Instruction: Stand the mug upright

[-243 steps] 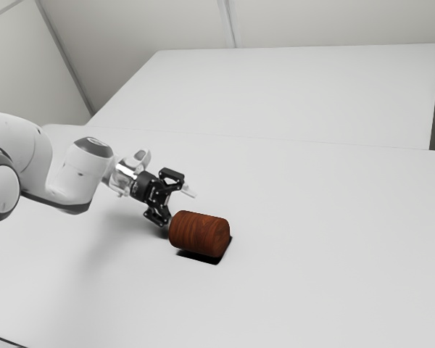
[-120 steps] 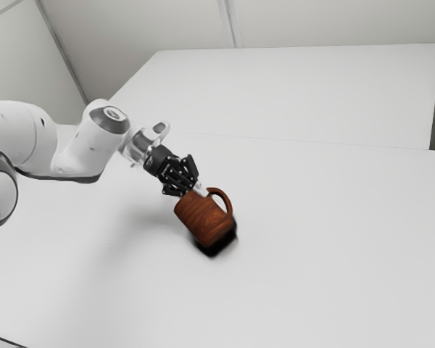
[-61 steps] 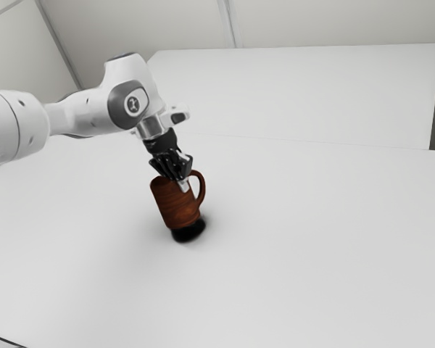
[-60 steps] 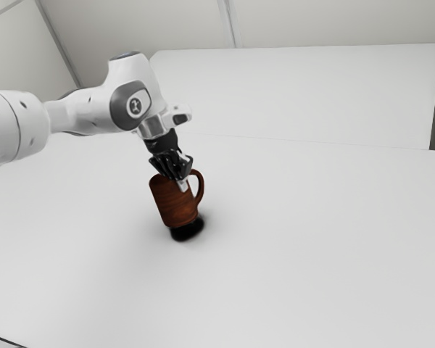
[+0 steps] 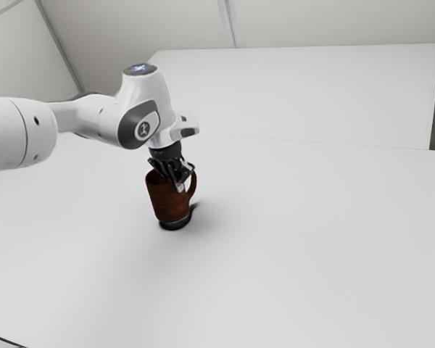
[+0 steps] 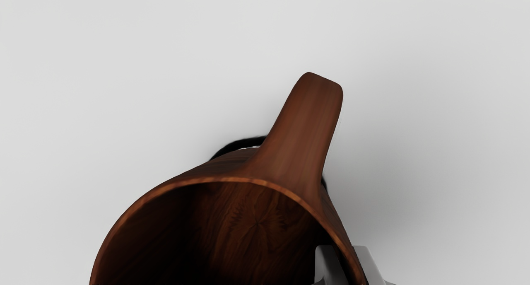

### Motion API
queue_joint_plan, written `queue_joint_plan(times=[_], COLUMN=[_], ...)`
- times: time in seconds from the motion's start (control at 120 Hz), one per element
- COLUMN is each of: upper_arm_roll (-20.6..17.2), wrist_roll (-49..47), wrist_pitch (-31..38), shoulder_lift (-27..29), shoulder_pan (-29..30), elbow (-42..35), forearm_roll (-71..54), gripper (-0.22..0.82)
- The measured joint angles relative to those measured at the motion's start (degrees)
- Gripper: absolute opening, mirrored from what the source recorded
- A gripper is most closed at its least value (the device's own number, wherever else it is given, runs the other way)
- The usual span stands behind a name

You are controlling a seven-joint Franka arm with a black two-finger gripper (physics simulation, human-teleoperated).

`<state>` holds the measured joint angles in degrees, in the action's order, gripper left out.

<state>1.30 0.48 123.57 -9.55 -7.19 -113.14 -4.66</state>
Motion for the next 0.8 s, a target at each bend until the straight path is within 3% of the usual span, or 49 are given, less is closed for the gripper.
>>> queue_joint_plan(times=[0.408,0.617,0.8], upper_arm_roll=[0.01,0.01,0.09], wrist_roll=[-4.91,-5.69,-6.05], wrist_pitch=[4.98,4.78,4.19], shoulder_lift=[-1.9,-1.64,-0.42], shoulder_pan=[-0.02,-0.1,-0.1], elbow=[-0.79,-0.71,-0.56], forearm_roll=[-0.11,0.68,0.74], gripper=[-0.18,0.26,0.46])
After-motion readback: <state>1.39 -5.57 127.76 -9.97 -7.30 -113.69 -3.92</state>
